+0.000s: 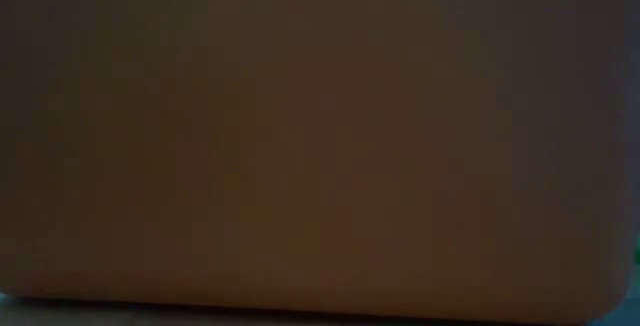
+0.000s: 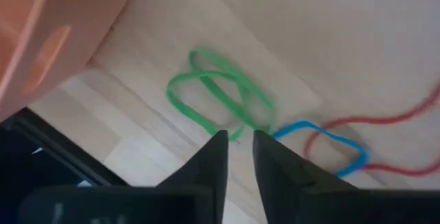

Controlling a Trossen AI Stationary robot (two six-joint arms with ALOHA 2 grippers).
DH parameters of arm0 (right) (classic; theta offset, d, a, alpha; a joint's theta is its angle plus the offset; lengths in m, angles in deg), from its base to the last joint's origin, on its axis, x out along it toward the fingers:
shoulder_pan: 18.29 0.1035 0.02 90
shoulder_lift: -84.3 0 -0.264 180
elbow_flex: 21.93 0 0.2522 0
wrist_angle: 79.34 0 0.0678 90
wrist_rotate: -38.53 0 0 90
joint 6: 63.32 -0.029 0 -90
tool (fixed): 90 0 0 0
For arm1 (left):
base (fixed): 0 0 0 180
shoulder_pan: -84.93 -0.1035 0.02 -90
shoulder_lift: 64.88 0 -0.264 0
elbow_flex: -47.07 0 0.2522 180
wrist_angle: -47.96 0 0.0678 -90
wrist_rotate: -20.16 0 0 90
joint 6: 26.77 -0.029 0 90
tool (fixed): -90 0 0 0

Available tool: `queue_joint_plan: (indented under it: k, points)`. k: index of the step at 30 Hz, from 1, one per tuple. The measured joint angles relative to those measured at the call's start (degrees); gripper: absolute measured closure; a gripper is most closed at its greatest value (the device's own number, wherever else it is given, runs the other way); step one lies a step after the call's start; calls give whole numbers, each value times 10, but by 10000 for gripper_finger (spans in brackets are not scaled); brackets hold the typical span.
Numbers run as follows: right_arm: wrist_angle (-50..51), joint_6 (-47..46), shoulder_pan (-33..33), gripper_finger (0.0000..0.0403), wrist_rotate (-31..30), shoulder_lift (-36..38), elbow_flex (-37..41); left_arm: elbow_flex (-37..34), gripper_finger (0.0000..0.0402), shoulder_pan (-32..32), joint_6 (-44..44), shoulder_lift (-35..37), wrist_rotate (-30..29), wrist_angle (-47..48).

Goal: Pick and place rubber bands into bin
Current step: Put the green rubber band into the bin

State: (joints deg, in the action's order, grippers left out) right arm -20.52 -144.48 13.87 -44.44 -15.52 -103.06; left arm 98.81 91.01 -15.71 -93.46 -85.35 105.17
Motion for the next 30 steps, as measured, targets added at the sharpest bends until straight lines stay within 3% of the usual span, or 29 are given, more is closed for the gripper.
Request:
queue_joint_plan:
  k: [12, 25, 30]
  points:
    - [-25, -31, 32, 280, -4, -43, 0, 0, 400, -2, -17, -59, -12, -45]
    - [-35, -29, 30, 282, -15, -97, -1, 0, 400, -2, -38, -94, -10, -60]
    - [-29, -29, 29, 317, -13, -100, -2, 0, 400, -2, -38, -93, -10, -60]
